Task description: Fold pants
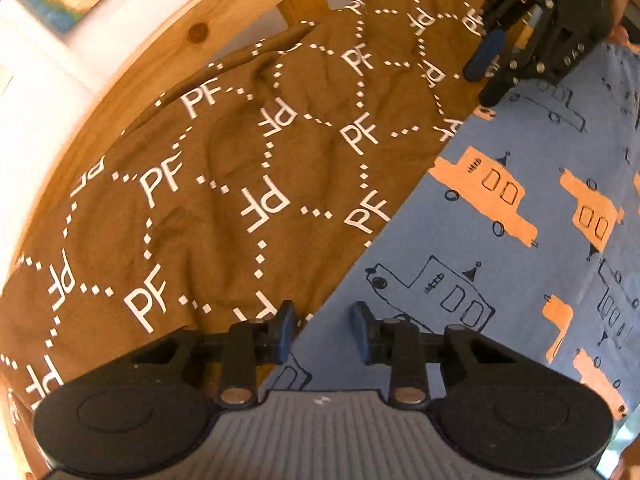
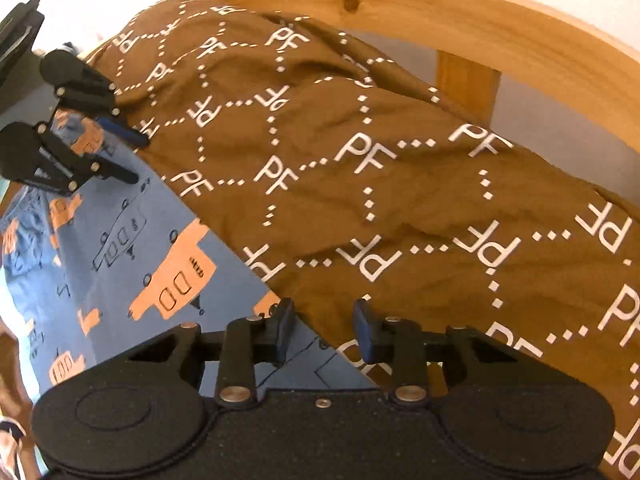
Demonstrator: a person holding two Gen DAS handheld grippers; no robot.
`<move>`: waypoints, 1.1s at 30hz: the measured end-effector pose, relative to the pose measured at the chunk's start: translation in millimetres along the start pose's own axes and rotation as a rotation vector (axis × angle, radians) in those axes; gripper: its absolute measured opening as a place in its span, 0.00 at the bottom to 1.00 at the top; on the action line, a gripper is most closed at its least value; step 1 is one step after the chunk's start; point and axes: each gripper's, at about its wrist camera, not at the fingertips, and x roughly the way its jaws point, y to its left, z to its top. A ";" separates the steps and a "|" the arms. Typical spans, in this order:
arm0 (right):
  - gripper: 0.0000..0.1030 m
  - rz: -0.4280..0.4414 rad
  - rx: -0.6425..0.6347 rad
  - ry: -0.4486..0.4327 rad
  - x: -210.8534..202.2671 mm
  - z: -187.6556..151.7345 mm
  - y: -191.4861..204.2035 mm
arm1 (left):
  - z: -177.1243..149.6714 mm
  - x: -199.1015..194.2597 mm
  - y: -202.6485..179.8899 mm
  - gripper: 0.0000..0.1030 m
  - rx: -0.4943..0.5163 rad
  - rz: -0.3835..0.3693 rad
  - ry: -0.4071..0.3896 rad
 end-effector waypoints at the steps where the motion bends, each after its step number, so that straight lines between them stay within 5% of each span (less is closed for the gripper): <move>1: 0.38 0.015 -0.003 -0.002 -1.3 0.0 -0.4 | 0.5 -0.7 -3.1 0.31 0.016 0.009 0.003; 6: 0.67 0.106 0.009 0.011 1.0 1.2 -0.5 | 4.0 5.2 -1.6 0.38 0.032 -0.002 0.011; 8: 0.67 0.104 -0.024 0.031 4.8 2.3 7.1 | 4.3 6.4 0.2 0.39 0.022 -0.010 0.012; 11: 0.45 0.048 -0.081 0.042 8.7 1.3 20.8 | 3.9 5.3 -0.2 0.30 0.012 -0.014 0.006; 14: 0.23 0.006 -0.148 0.044 8.0 -3.8 39.5 | 1.4 -0.2 -5.9 0.08 0.034 0.001 -0.020; 18: 0.04 -0.095 -0.227 0.023 2.6 -11.7 65.7 | -2.8 -10.2 -12.9 0.01 0.004 0.054 -0.069; 28: 0.01 -0.422 -0.305 -0.209 -29.2 19.6 82.7 | 6.7 -46.9 2.0 0.00 -0.149 0.319 -0.238; 33: 0.02 -0.489 -0.263 -0.258 -7.8 48.7 66.2 | 23.4 -22.7 21.8 0.00 -0.197 0.351 -0.199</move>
